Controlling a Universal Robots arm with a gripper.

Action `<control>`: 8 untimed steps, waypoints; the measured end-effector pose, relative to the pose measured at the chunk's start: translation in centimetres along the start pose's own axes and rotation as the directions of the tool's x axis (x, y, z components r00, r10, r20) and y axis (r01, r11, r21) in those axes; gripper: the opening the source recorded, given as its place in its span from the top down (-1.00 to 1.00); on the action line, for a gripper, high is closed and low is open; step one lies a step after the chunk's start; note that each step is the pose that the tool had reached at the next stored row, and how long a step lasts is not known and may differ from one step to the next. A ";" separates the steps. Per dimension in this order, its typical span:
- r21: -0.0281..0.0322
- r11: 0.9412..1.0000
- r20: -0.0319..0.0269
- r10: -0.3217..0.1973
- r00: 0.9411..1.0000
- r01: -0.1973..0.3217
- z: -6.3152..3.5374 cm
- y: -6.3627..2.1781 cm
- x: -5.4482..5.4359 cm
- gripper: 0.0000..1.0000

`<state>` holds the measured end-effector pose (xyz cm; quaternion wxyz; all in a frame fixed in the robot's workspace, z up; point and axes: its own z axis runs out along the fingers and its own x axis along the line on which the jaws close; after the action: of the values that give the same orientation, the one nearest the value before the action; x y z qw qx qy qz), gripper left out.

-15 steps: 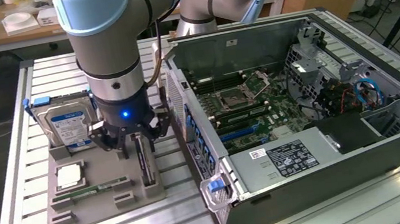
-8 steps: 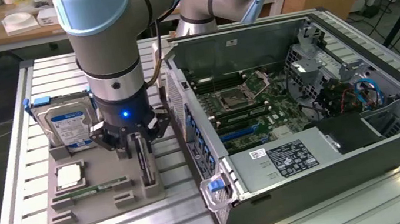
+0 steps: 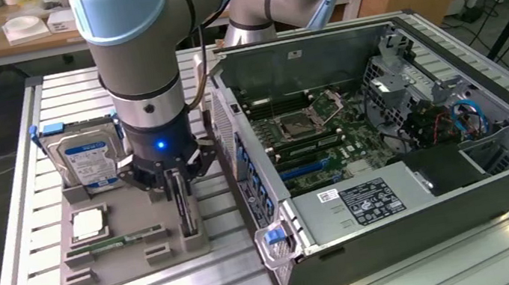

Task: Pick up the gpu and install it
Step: 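Pick up the gpu and move the gpu toward the slot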

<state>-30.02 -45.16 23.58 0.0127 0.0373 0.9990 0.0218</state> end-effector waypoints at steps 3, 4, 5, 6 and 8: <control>0.000 1.000 0.000 0.000 1.000 0.000 0.02 0.00 0.0 0.26; 0.000 1.000 0.000 0.000 1.000 0.000 0.01 0.00 0.0 0.26; 0.000 1.000 0.000 0.000 1.000 0.000 0.01 0.00 -0.1 0.26; 0.000 1.000 0.000 0.000 1.000 0.000 0.01 0.00 -0.1 0.26; 0.000 1.000 0.000 0.000 1.000 0.000 0.01 0.00 -0.1 0.29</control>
<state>-29.96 -45.16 23.57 0.0127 0.0374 0.9990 0.0218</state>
